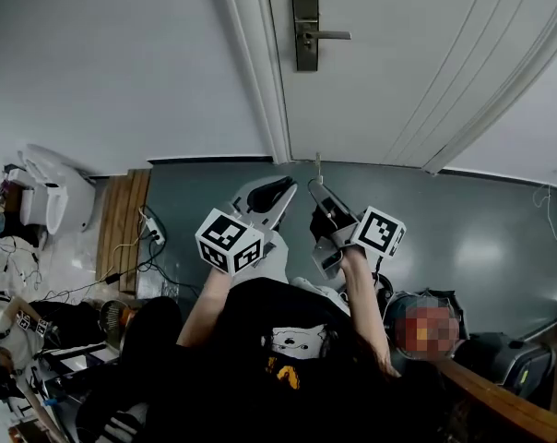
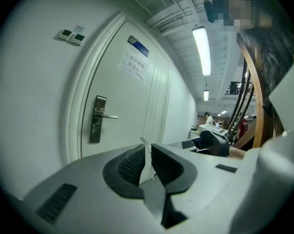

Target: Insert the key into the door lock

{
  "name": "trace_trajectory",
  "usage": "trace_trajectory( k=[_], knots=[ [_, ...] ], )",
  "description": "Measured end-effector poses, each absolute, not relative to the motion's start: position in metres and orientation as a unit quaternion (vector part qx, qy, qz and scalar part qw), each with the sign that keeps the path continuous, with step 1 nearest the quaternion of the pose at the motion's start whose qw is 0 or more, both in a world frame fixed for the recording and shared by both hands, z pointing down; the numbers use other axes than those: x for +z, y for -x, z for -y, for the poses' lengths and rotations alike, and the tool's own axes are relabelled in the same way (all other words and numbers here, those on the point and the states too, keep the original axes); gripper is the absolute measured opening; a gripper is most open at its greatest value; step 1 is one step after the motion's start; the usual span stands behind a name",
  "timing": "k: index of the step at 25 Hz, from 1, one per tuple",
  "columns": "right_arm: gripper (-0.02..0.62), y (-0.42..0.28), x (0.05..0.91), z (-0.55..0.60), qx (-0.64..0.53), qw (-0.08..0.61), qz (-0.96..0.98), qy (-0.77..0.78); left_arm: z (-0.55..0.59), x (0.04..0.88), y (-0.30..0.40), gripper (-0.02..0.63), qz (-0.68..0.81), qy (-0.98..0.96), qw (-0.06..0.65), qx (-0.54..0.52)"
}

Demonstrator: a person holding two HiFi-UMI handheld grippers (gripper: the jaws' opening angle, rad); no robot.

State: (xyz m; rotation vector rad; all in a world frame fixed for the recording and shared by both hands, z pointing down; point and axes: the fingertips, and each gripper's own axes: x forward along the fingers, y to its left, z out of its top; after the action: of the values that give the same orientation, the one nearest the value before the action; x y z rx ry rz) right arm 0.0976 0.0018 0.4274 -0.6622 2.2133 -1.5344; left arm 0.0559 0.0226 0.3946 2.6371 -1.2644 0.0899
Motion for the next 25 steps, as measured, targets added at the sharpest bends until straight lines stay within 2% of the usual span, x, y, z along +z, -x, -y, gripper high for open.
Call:
trace_trajectory(
  k=[11, 16, 25],
  knots=[
    [0.020, -0.080, 0.436, 0.055, -0.550, 0.190, -0.777, 0.240, 0.037, 0.407, -0.038, 0.044, 0.418, -0.900, 0.120, 0.034],
    [0.020, -0.044, 0.455, 0.132, -0.574, 0.180, -0.749, 0.278, 0.120, 0.422, 0.001, 0.044, 0.393, -0.907, 0.146, 0.039],
    [0.020, -0.026, 0.449, 0.169, -0.564, 0.193, -0.743, 0.305, 0.164, 0.408, 0.022, 0.044, 0.359, -0.924, 0.129, 0.035]
  ],
)
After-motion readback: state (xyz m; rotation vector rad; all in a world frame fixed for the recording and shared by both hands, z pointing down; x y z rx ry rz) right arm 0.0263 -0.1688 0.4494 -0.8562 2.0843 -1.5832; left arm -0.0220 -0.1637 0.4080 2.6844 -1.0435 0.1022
